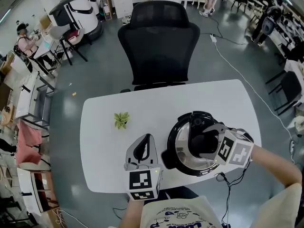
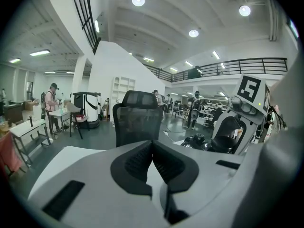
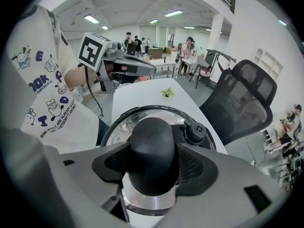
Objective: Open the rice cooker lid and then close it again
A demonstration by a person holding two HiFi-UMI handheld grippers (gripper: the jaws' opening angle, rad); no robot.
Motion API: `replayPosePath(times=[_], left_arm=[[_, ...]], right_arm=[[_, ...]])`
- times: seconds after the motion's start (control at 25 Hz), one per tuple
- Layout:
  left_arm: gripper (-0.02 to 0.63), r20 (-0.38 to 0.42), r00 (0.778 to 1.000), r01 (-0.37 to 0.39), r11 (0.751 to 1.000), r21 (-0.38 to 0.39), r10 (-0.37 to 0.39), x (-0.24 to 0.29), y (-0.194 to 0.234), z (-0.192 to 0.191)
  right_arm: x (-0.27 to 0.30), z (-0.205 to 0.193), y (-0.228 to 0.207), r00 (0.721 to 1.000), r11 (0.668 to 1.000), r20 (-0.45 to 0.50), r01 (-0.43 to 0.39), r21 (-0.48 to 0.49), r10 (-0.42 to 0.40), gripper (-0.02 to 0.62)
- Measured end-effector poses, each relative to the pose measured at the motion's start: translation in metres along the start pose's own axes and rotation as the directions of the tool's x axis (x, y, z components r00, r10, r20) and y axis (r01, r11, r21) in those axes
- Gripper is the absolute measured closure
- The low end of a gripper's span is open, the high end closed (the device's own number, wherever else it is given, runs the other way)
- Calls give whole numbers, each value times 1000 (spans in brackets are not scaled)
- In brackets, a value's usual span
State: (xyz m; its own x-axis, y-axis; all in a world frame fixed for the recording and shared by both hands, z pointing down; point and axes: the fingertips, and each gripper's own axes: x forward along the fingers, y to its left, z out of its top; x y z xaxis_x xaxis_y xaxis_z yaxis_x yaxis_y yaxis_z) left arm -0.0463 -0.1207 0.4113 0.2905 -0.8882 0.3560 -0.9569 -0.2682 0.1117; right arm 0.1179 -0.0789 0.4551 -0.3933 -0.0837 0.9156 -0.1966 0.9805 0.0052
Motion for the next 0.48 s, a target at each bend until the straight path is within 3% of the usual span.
replayPosePath(times=[0.2,0.48], left_arm=[[592,-6,1000,4,1000,-3,-4,0,-4,-4],[592,-17,1000,2,1000,-12,-2,0,-5,-10]], right_arm=[[1,0,1,999,999,35,-32,-21,32,299],[-2,4,0,990,1000,138,-13,-28,17,301]])
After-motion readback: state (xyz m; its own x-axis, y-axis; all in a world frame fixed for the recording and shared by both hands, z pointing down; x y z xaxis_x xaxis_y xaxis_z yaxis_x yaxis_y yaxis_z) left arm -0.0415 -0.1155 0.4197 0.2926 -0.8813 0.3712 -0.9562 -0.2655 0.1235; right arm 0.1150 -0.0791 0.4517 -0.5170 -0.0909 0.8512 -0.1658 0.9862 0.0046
